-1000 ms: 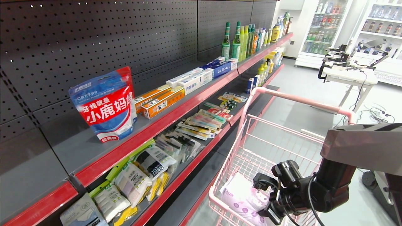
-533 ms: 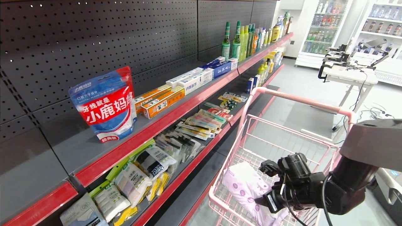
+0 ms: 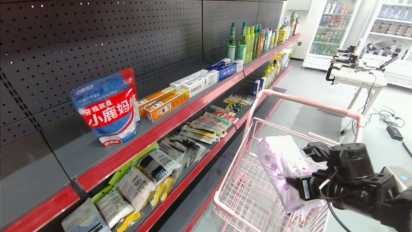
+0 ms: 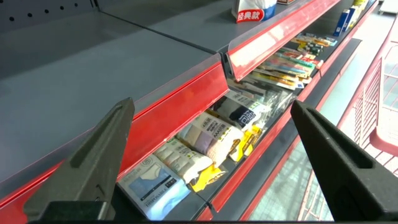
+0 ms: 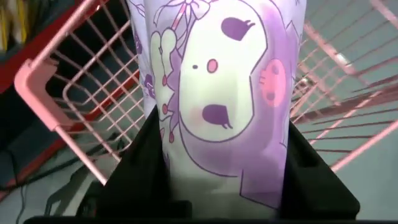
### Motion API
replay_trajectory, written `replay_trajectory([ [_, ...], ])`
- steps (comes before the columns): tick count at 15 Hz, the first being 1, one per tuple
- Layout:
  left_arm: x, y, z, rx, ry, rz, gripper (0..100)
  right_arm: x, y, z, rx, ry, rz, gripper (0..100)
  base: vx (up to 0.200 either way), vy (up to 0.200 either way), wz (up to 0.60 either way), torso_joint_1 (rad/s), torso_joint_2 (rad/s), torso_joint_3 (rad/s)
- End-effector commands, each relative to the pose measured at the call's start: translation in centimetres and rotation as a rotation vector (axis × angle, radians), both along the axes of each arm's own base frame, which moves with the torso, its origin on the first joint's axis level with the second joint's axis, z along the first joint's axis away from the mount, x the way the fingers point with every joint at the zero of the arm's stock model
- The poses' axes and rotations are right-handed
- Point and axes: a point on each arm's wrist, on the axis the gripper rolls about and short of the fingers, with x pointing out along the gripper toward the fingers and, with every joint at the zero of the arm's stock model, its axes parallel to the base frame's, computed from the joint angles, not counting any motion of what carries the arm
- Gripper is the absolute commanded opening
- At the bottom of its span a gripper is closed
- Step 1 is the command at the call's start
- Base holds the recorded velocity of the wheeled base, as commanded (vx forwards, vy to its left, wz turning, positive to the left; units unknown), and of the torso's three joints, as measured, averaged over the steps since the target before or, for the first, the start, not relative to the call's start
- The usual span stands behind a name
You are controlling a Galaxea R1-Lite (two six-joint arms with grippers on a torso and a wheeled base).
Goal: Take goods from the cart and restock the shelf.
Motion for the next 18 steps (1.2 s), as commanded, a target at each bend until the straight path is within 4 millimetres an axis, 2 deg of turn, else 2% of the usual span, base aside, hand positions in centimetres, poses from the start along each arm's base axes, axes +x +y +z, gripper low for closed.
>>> replay_trajectory([
  [1,0.0,0.0,0.0,-0.001,0.0,0.001,100,-2.1,-1.5,4.6,-0.034,-0.178,-0.079,0,0.0,0.0,0.0,0.0,0.0,0.0],
  [5,0.0,0.0,0.0,-0.001,0.0,0.001,100,-2.9,-4.2,6.8,-0.165,-0.256,-0.127,0,0.0,0.0,0.0,0.0,0.0,0.0],
  [7,0.0,0.0,0.0,-0.001,0.0,0.001,100,-4.2,-4.7,7.3,-0.16,-0.288,-0.14,0,0.0,0.0,0.0,0.0,0.0,0.0],
  [8,0.0,0.0,0.0,0.0,0.0,0.001,100,-5.8,-5.1,7.1,-0.16,-0.301,-0.144,0,0.0,0.0,0.0,0.0,0.0,0.0],
  [9,0.0,0.0,0.0,0.0,0.0,0.001,100,-6.2,-5.2,6.9,-0.16,-0.3,-0.147,0,0.0,0.0,0.0,0.0,0.0,0.0],
  [11,0.0,0.0,0.0,0.0,0.0,0.001,100,-8.4,-6.3,7.0,-0.153,-0.343,-0.189,0,0.0,0.0,0.0,0.043,-0.09,-0.067],
  [13,0.0,0.0,0.0,0.0,0.0,0.001,100,-9.4,-6.5,7.2,-0.152,-0.378,-0.188,0,0.0,0.0,0.0,0.156,-0.37,-0.212],
  [18,0.0,0.0,0.0,0.0,0.0,0.001,100,-10.1,-6.8,7.5,-0.166,-0.407,-0.199,0,0.0,0.0,0.0,0.17,-0.39,-0.222],
])
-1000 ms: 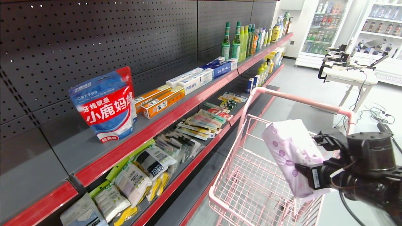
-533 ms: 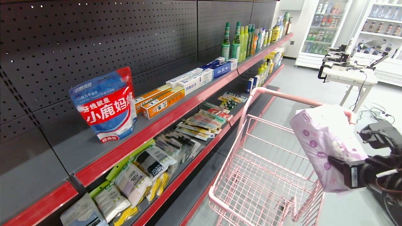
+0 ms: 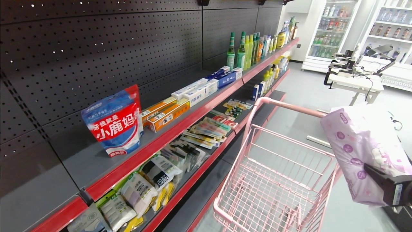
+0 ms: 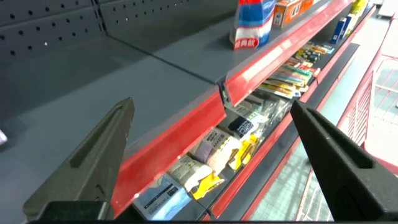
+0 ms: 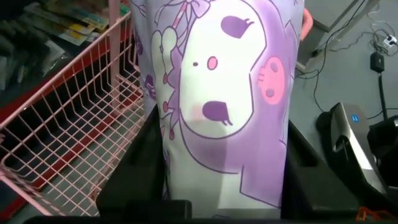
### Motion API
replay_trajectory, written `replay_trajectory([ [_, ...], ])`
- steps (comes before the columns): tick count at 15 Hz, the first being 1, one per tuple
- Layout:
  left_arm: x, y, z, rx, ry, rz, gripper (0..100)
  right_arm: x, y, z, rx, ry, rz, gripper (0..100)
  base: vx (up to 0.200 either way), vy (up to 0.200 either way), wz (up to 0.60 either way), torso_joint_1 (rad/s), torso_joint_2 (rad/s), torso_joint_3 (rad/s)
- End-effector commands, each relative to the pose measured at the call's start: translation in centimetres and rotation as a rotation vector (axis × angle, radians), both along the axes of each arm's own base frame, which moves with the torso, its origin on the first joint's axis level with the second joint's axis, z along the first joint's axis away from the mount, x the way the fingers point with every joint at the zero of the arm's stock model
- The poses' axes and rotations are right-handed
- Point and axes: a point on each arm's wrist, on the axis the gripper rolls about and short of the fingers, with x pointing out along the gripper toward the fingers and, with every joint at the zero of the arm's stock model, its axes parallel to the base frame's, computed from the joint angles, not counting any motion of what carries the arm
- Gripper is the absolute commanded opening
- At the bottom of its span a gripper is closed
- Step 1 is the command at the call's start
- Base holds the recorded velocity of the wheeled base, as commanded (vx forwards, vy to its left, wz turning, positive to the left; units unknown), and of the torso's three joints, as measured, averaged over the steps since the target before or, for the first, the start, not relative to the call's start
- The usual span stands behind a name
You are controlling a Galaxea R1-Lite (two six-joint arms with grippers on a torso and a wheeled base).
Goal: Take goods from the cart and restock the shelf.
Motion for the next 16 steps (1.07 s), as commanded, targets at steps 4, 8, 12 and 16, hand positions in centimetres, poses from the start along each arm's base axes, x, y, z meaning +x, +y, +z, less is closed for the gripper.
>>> replay_trajectory([
  [4,0.01,0.0,0.01,0.0,0.0,0.001,100,-0.83,-0.14,-0.79,-0.015,0.017,0.003,0,0.0,0.0,0.0,0.167,-0.37,-0.206],
  [8,0.01,0.0,0.01,-0.002,0.0,0.001,100,-0.75,-0.1,-0.75,-0.017,0.018,0.014,0,0.0,0.0,0.0,0.16,-0.35,-0.19],
  [12,0.01,0.0,0.01,-0.002,0.0,0.001,100,-0.6,-0.04,-0.87,-0.028,0.03,0.021,0,0.0,0.0,0.0,0.161,-0.35,-0.189],
  [16,0.01,0.0,0.01,-0.002,0.0,0.001,100,-0.56,0.0,-0.95,-0.028,0.036,0.041,0,0.0,0.0,0.0,0.132,-0.29,-0.16],
])
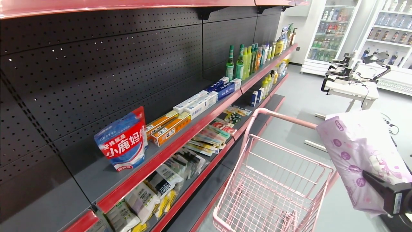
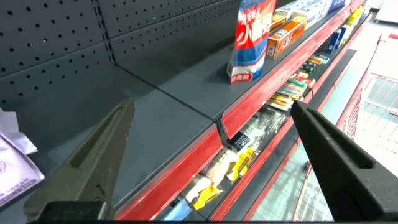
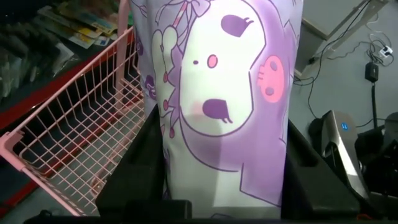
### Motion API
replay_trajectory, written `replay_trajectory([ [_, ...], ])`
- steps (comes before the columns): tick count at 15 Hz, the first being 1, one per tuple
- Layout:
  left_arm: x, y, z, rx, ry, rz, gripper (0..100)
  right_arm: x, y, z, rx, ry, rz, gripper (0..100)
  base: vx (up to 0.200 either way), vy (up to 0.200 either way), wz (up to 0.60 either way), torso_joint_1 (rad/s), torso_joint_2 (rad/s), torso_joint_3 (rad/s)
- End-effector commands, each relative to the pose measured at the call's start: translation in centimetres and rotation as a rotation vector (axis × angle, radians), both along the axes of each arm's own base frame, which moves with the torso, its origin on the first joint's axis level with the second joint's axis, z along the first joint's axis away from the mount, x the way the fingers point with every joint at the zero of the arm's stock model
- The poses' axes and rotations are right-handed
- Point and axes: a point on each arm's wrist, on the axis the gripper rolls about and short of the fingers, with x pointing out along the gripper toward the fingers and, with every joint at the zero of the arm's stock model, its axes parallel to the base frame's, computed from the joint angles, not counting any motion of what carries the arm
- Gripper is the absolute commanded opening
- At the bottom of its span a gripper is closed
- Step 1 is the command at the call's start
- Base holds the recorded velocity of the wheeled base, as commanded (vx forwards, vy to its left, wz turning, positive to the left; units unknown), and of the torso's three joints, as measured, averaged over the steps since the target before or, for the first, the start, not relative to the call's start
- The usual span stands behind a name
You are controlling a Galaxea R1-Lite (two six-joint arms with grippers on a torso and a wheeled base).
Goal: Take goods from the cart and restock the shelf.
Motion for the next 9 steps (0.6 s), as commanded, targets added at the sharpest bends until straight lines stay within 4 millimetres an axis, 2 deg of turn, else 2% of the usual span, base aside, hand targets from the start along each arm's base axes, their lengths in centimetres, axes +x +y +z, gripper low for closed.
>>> replay_trajectory([
  [1,0.01,0.0,0.0,0.0,0.001,0.001,100,0.1,0.02,-0.12,-0.008,0.009,0.002,0,0.0,0.0,0.0,0.105,-0.21,-0.11],
  [9,0.01,0.0,0.0,0.0,0.001,0.001,100,0.54,0.13,-0.15,-0.006,0.024,0.018,0,0.0,0.0,0.0,0.088,-0.19,-0.099],
])
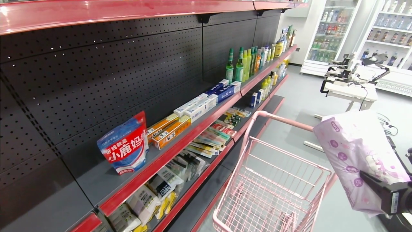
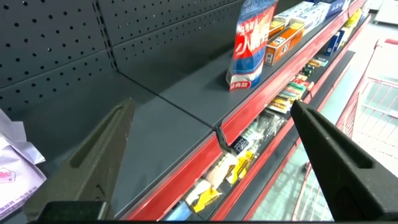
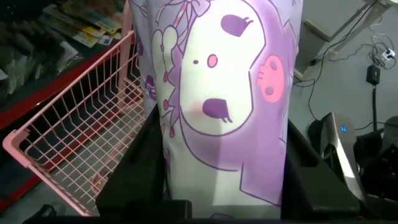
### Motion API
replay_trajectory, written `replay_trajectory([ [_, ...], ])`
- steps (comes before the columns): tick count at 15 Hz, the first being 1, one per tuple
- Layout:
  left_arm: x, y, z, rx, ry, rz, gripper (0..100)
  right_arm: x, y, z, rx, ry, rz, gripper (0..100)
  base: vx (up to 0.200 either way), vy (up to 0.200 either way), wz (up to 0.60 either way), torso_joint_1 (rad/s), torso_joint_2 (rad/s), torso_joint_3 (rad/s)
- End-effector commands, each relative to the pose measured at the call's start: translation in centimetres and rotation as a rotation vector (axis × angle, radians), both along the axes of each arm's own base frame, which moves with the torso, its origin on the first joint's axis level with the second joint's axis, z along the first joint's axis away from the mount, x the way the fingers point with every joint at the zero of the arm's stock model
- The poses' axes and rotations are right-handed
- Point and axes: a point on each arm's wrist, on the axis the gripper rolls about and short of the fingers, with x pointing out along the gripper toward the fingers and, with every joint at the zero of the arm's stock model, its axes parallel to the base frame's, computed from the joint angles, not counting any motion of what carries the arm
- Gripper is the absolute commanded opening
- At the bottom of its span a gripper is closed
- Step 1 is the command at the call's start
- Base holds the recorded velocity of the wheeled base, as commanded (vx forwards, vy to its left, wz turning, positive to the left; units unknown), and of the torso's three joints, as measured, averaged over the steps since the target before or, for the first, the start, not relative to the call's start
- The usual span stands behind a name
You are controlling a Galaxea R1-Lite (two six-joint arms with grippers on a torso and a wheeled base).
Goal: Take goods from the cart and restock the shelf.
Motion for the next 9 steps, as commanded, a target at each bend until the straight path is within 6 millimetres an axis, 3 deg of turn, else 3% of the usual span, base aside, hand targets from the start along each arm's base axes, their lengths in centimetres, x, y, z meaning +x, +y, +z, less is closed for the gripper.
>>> replay_trajectory([
  [1,0.01,0.0,0.0,0.0,0.001,0.001,100,0.27,0.04,-0.1,-0.002,0.012,-0.001,0,0.0,0.0,0.0,0.076,-0.15,-0.066],
  [6,0.01,0.0,0.0,0.0,0.001,0.001,100,0.27,-0.06,-0.43,-0.031,0.031,-0.008,0,0.0,0.0,0.0,0.029,-0.07,-0.035],
  [9,0.01,0.0,0.0,0.0,0.001,0.001,100,0.1,-0.06,-0.4,-0.05,0.027,0.005,0,0.0,0.0,0.6,0.001,0.0,0.004],
])
